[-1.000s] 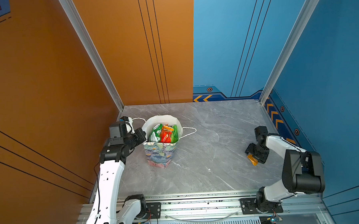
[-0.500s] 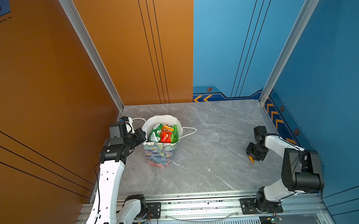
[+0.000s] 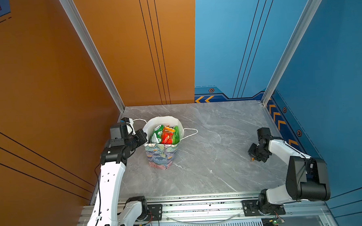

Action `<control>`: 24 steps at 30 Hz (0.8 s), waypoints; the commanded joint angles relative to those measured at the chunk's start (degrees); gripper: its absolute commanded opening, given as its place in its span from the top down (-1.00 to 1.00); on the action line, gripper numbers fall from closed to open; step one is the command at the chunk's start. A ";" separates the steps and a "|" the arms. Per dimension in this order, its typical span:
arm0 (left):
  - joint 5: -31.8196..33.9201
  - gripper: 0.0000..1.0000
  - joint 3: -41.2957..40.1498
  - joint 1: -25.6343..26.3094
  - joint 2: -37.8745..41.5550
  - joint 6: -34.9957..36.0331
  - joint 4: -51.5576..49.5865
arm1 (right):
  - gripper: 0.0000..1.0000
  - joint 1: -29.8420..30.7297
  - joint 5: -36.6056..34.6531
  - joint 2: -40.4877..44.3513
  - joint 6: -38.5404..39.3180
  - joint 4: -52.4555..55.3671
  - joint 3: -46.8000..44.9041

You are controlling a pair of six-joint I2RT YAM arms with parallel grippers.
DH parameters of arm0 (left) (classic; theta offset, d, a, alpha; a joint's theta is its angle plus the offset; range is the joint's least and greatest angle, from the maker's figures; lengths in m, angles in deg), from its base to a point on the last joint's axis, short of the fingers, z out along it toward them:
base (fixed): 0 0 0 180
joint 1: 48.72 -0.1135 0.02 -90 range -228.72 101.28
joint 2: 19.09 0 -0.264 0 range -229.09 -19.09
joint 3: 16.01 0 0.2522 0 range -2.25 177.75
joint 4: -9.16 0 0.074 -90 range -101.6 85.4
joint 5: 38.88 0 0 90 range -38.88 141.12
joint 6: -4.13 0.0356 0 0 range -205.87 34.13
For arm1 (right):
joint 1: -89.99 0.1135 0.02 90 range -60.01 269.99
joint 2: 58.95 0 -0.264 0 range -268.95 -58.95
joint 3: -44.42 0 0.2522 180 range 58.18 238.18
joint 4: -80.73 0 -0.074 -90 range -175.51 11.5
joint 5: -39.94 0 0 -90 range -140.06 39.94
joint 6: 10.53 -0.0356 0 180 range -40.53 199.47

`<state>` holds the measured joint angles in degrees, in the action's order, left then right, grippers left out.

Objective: Place the snacks into the paper bag
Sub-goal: Pick up the snack from the middle-right of the table.

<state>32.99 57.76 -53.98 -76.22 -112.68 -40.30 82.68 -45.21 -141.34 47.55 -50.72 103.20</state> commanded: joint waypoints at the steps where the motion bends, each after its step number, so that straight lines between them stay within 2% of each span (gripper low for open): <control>1: -1.91 0.89 -0.05 -0.45 0.57 0.08 3.56 | 0.91 0.80 1.37 2.75 0.11 -0.60 -0.54; 5: -1.99 0.89 -0.01 -0.44 0.52 0.01 3.54 | 0.93 2.27 3.25 5.92 -0.48 -0.69 0.36; 9: -2.25 0.89 0.02 -0.46 0.43 -0.02 3.54 | 0.91 6.51 5.76 9.88 -2.16 0.07 4.07; 16: -2.21 0.89 0.02 -0.45 0.56 -0.09 3.54 | 0.86 21.00 2.17 12.43 -4.49 2.69 18.65; 24: -2.28 0.89 0.00 -0.37 0.70 -0.07 3.63 | 0.81 37.94 -2.31 6.91 -3.66 -1.25 36.44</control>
<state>32.84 57.76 -53.98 -76.22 -112.68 -40.30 116.78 -44.30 -132.12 43.46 -50.83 135.02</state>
